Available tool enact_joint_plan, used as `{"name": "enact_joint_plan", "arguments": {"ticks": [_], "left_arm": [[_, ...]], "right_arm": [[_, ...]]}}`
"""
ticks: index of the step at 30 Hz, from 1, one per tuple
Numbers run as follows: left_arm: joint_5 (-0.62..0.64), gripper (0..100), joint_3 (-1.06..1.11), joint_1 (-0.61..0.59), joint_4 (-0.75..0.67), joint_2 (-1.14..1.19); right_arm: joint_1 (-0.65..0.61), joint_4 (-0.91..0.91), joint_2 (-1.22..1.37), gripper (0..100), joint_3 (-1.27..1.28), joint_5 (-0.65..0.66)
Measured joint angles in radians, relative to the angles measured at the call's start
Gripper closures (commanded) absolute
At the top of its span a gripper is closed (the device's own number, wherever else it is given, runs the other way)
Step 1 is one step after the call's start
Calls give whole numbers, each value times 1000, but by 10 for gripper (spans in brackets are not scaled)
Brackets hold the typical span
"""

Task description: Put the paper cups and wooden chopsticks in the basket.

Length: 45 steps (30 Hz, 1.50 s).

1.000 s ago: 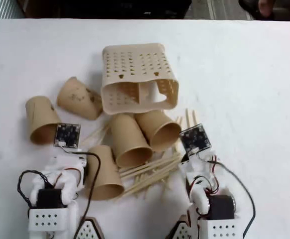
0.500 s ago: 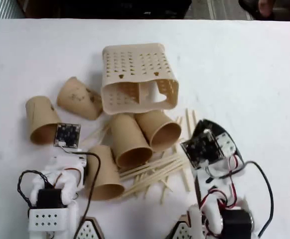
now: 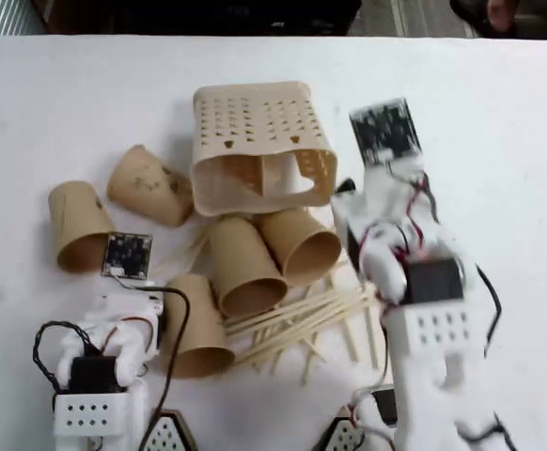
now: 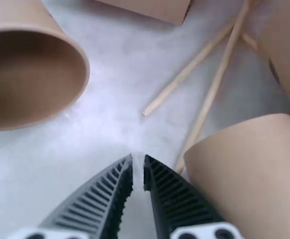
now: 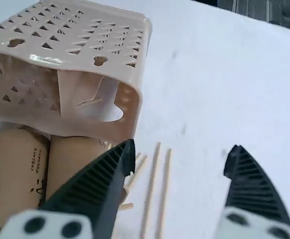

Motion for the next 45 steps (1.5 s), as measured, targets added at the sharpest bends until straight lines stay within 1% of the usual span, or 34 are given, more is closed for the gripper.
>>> {"name": "enact_joint_plan", "arguments": {"ticks": [7, 14, 16, 20, 21, 23, 24, 25, 39, 45], "left_arm": [[0, 936, 0, 0, 0, 0], [0, 936, 0, 0, 0, 0], [0, 936, 0, 0, 0, 0], [0, 936, 0, 0, 0, 0], [0, 936, 0, 0, 0, 0], [0, 936, 0, 0, 0, 0], [0, 936, 0, 0, 0, 0], [0, 936, 0, 0, 0, 0], [0, 939, 0, 0, 0, 0], [0, 939, 0, 0, 0, 0]], "right_arm": [[-66, -121, 207, 701, -8, -11], [-71, -272, 377, 713, -8, -11], [-71, -302, 430, 773, -8, -11], [-71, -336, 499, 976, -11, -11], [-71, -338, 500, 988, -11, -11], [-69, -338, 500, 958, -11, -11], [-66, -338, 500, 966, -11, -11], [-66, -327, 496, 981, -11, -11], [-74, -135, 219, 981, -14, -9], [-72, 81, 204, 981, -192, -9]]}}
